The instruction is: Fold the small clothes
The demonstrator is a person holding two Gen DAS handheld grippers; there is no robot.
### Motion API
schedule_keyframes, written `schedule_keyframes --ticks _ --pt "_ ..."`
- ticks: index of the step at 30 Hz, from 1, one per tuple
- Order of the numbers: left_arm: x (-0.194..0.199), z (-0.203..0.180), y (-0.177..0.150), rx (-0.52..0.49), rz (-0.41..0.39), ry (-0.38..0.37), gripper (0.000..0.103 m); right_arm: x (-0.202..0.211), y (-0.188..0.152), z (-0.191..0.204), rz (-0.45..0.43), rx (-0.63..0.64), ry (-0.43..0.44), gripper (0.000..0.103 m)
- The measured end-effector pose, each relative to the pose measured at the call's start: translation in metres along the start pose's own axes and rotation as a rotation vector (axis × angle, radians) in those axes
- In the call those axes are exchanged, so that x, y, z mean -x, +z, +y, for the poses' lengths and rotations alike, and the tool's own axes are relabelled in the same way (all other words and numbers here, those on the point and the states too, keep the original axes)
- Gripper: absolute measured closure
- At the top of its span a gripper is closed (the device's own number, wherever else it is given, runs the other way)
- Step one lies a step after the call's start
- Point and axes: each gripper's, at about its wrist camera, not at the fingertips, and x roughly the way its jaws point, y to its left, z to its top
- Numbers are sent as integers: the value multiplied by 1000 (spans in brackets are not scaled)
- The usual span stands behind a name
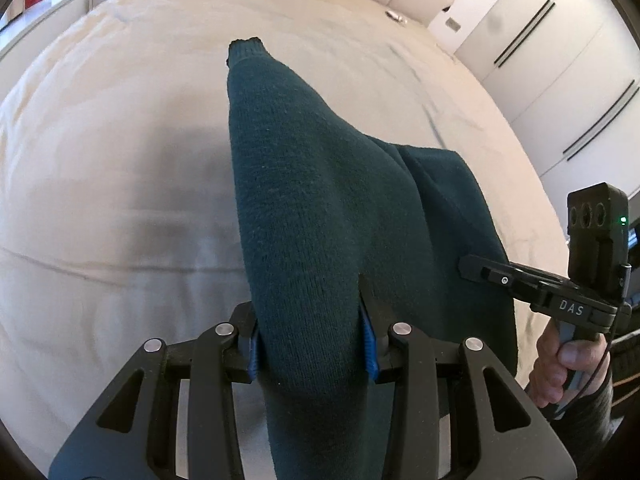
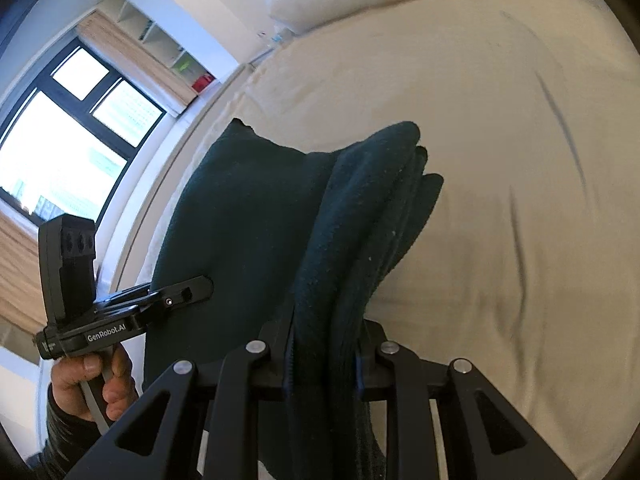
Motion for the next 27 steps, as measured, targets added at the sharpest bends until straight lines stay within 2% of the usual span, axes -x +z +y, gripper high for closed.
schedule_keyframes --ticks 3,7,10,12,14,16,18,20,23,25,27 --pt "-24 10 -5 28 36 -2 67 -18 -10 -11 23 -42 2 80" --pt "-38 27 -16 43 16 -12 59 -30 -14 -29 33 -84 28 78" --pt "-49 30 -29 72 -8 -46 47 -31 -18 -44 24 -128 69 67" --pt "-44 41 -37 116 -15 -93 45 -30 -21 -52 19 -169 88 55" --pt "-39 49 -43 137 -18 -110 45 -18 -22 -58 -3 -200 94 53" --pt "-24 64 -50 134 -30 -77 45 -3 -24 -60 -35 -204 60 51" --pt "-10 56 -40 120 -80 -1 45 13 -20 -57 -70 -199 15 50" --pt "7 50 -35 112 -132 58 45 27 -14 -47 -109 -178 13 50" --pt "24 29 -26 55 -208 74 45 34 -6 -25 -131 -127 89 50" --pt "18 13 -21 -1 -210 81 45 26 -12 -13 -103 -103 178 50" --pt "4 7 -20 -27 -192 76 45 11 -18 -6 -64 -84 221 50"
